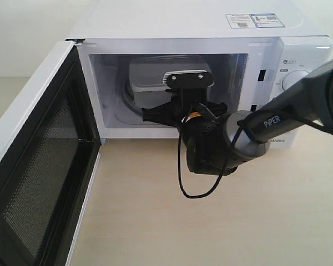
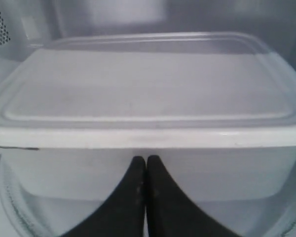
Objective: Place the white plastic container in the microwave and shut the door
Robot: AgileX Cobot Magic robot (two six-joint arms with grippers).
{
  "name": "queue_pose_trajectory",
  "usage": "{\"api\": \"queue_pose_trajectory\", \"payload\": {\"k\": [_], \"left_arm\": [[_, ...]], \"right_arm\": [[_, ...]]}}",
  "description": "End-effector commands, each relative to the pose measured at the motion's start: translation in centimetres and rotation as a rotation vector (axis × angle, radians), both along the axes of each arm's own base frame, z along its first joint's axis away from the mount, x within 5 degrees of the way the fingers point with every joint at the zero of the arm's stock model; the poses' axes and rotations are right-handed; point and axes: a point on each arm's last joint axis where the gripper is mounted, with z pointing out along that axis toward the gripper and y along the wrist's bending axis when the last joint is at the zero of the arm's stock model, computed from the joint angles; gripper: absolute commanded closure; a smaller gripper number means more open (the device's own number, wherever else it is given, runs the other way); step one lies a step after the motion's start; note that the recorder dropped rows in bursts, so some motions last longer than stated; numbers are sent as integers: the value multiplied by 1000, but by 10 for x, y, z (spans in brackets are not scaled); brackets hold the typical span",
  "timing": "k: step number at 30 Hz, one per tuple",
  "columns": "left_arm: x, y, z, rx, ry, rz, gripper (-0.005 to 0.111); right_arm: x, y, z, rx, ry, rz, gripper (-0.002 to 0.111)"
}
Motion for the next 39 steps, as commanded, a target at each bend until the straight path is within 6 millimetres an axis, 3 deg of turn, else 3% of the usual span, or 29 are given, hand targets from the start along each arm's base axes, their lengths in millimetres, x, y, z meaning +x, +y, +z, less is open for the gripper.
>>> {"api": "queue_pose_trajectory", "payload": {"k": [1,6,14,18,23,32,39], "left_arm": [[0,0,-1,-7,1,4,102],[0,0,-1,-7,1,4,102],[0,0,-1,-7,1,4,102],[0,0,-1,-7,1,4,102],[0,0,-1,-7,1,4,102],[0,0,-1,-7,1,4,102],[0,0,-1,-7,1,4,102]], "right_arm": [[1,1,3,7,1,4,108],[-3,6,9,14,37,29,108],[-24,26,36,-23,84,111,108],[-39,29,48,-89,156,80,108],[-71,32,48,-244,165,174,108],[-126,-8,71,-152,242,210,108],[-174,-41,103,-124,302,401,108]]}}
